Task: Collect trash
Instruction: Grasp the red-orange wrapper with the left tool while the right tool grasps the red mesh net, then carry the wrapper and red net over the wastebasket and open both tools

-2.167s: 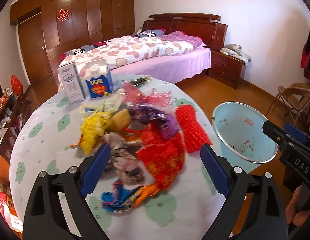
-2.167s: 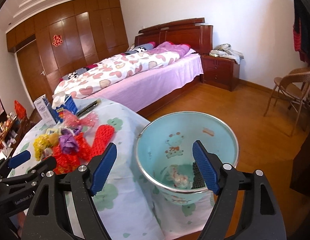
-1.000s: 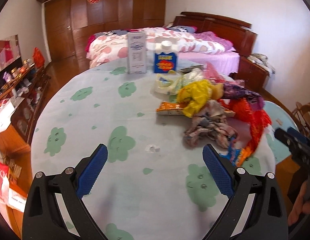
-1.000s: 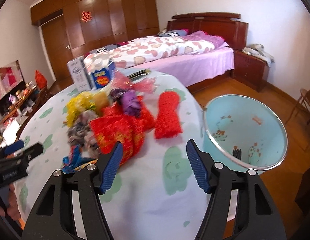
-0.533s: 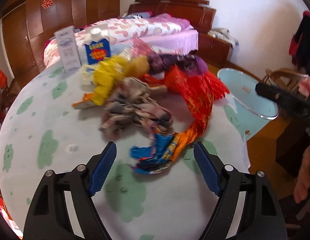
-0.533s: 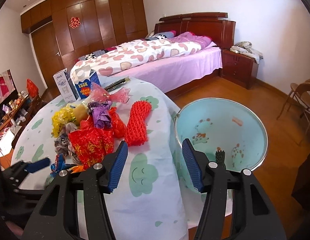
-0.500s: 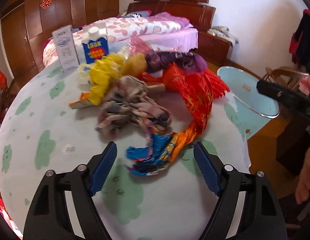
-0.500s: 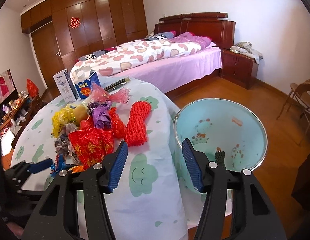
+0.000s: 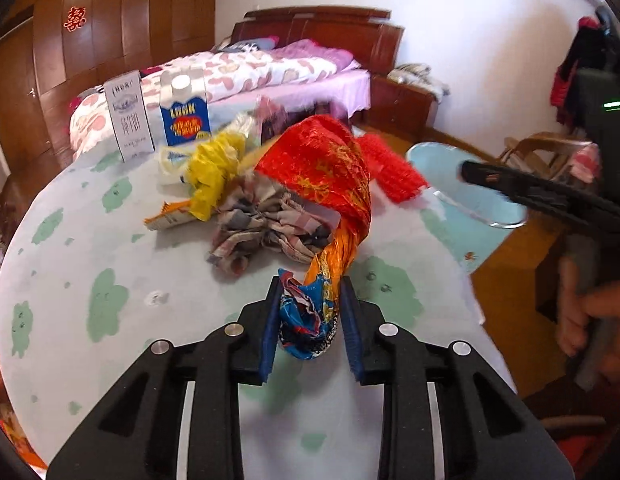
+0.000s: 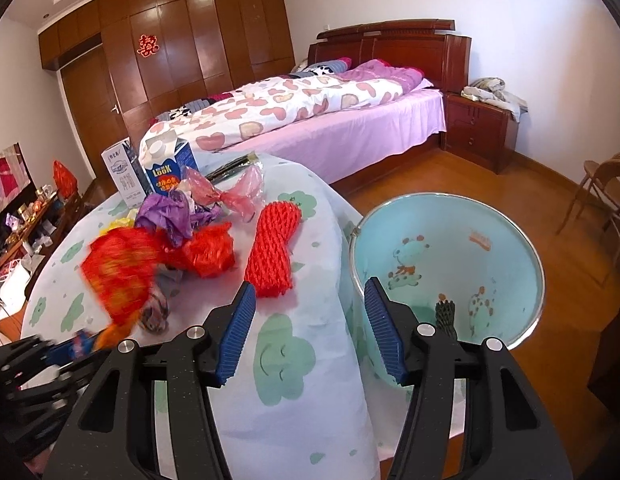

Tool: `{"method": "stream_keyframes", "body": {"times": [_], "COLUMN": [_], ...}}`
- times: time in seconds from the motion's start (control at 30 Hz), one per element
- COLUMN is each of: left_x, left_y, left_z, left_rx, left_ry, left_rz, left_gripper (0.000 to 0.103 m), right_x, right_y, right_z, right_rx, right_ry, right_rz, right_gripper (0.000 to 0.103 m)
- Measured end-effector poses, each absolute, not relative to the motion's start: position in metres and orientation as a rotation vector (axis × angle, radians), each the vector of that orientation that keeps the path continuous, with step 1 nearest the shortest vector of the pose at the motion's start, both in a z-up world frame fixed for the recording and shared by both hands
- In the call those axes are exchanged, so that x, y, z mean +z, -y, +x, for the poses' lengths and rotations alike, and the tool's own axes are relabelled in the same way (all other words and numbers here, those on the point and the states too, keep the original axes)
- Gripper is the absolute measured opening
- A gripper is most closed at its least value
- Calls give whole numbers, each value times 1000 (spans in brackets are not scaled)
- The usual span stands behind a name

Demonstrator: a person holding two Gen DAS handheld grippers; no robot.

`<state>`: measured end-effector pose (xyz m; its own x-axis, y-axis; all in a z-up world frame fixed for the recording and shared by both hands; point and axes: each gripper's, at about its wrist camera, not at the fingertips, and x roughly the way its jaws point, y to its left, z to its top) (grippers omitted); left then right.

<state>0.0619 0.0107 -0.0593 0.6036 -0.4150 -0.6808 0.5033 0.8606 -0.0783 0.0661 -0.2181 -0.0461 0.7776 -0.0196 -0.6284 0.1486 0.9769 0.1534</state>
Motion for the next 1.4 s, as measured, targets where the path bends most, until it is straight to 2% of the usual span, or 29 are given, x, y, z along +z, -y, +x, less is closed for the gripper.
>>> {"method": "stream_keyframes", "body": {"times": [0.3, 0.4, 0.57, 0.6, 0.63, 0.67, 0.97, 1.4], "left_x": [-4, 2, -7, -9, -10, -11, -9, 8], "left_y": [-72, -85, -92, -92, -91, -92, -74, 0], "left_z": [49, 58, 70, 72, 72, 72, 66, 47], "left_rx": [-449, -355, -284, -278, -275, -274, -277, -372], "left_ry": [-613, -595, -639, -645, -649, -653, -636, -602], "left_rz": [16, -1, -47, -51, -55, -59, -42, 57], "left_gripper": [28, 28, 28, 28, 28, 28, 28, 29], "right_x": [-57, -67, -86, -85, -84, -80, -40, 5], "right_y": [210, 207, 206, 205, 204, 203, 205, 225], "right_z": [117, 134, 151, 149, 149, 145, 90, 25], "right_rx": [-75, -67, -34, -32, -20, -2, -16, -54], "right_ry": [-697, -735, -812, -802, -800, -795, -652, -508], "right_rz": [199, 210, 249, 242, 239, 234, 197, 169], "right_gripper": [57, 54, 44, 39, 27, 24, 23, 23]}}
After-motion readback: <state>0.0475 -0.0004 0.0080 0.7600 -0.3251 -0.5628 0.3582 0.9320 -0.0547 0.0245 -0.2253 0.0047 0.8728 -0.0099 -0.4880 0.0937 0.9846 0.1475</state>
